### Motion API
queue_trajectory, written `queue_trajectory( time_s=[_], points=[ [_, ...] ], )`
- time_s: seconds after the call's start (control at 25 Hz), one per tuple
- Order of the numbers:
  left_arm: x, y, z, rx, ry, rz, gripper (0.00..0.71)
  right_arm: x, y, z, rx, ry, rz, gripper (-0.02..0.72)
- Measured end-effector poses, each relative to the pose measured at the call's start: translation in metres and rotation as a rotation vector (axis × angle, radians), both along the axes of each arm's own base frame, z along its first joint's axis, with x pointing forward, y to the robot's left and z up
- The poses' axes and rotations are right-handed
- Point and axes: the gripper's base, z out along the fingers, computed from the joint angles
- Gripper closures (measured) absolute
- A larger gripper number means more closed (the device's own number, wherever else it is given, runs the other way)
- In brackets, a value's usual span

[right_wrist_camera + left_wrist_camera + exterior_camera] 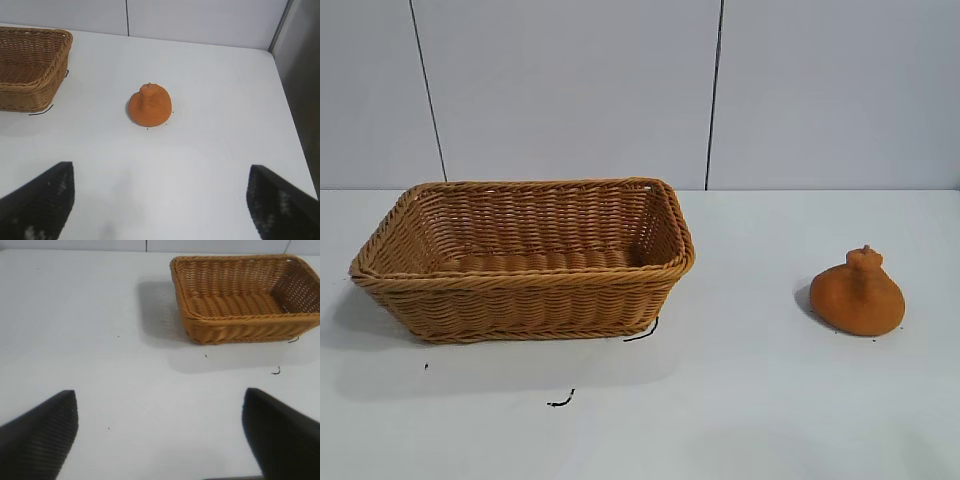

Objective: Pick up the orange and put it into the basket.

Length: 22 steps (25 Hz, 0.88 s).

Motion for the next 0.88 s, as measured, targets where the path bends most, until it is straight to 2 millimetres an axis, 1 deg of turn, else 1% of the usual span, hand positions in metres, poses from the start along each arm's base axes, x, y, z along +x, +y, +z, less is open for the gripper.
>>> queue_trajectory(
  time_s=[0.36,0.44,0.48,0.6,0.72,0.8,0.88],
  points=[
    [0.0,0.0,0.0,0.0,0.0,0.0,0.071,0.001,0.0,0.001,0.001,0.005,-0.001,0.036],
    [0.0,0.0,0.0,0.0,0.0,0.0,0.071,0.006,0.0,0.011,0.001,0.028,-0.009,0.036],
    [0.0,0.0,0.0,0.0,0.0,0.0,0.071,0.013,0.0,0.017,0.001,0.055,-0.017,0.036],
    [0.0,0.0,0.0,0.0,0.0,0.0,0.071,0.042,-0.001,0.037,-0.023,0.165,-0.031,0.036],
    [0.0,0.0,0.0,0.0,0.0,0.0,0.071,0.084,0.001,0.053,-0.037,0.291,-0.034,0.036],
    [0.0,0.0,0.0,0.0,0.0,0.0,0.071,0.12,0.003,0.058,-0.044,0.383,-0.033,0.036],
    [0.0,0.0,0.0,0.0,0.0,0.0,0.071,0.154,0.006,0.062,-0.042,0.437,-0.03,0.036]
  ],
)
